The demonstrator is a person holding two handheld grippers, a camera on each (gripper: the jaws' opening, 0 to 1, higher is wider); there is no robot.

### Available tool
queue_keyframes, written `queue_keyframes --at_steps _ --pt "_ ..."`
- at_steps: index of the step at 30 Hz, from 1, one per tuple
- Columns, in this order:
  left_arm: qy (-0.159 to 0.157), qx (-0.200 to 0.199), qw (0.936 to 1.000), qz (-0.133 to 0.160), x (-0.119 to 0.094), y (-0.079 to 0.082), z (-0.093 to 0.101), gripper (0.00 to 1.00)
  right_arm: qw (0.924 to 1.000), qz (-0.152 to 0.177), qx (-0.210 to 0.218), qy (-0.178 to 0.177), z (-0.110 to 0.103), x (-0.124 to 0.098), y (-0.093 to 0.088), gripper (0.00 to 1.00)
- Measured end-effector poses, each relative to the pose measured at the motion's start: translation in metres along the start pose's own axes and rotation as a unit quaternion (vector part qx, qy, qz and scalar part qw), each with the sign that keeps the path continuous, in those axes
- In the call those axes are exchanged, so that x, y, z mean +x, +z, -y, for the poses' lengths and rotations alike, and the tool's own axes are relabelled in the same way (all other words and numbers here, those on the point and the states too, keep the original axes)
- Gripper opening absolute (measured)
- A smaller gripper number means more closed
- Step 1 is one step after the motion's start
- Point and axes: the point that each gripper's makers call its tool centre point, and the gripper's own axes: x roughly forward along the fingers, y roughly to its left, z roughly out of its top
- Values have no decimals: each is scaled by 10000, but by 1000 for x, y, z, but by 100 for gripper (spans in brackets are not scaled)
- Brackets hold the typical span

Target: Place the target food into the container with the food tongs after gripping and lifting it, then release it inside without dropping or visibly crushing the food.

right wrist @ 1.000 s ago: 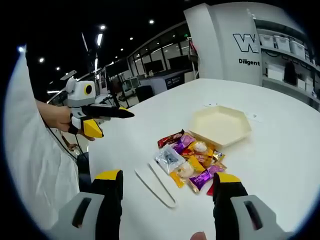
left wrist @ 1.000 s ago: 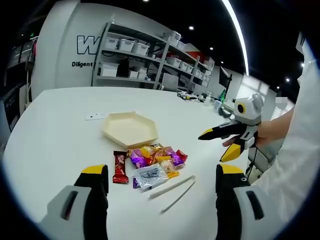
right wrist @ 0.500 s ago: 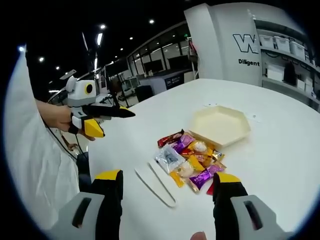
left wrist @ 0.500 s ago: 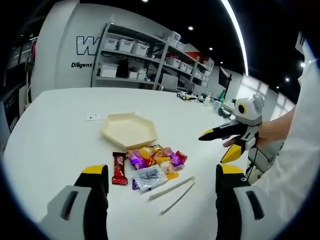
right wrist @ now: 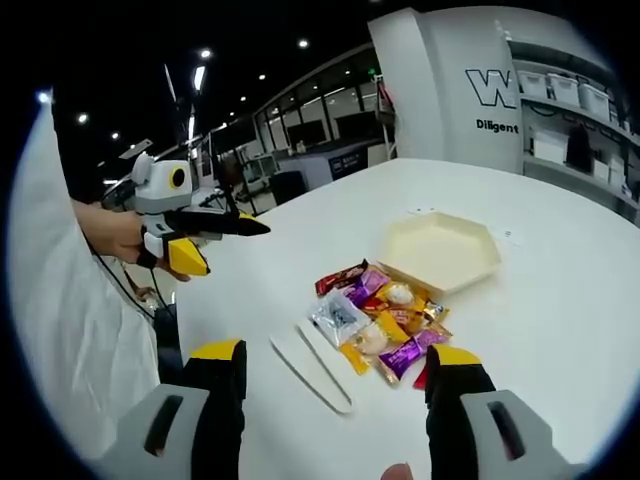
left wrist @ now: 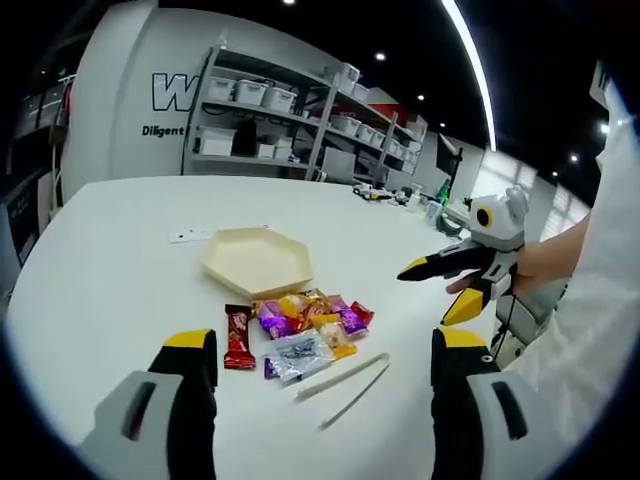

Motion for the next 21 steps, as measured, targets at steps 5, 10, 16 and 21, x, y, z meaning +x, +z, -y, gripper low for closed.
queue_keyframes --at_steps 5,10,16,21 --pt "-8 17 10000 -2 0 1 0 86 10000 3 -16 -2 0 0 0 71" --pt "-9 18 10000 -21 0 0 0 86 10000 -19 -13 7 -1 0 -1 71" --pt "-11 20 10000 -36 -1 -1 -1 85 10000 -26 -30 27 -1 1 0 71" --pt "-15 28 10000 -41 0 -1 -2 85 10000 -29 -36 33 0 1 1 70"
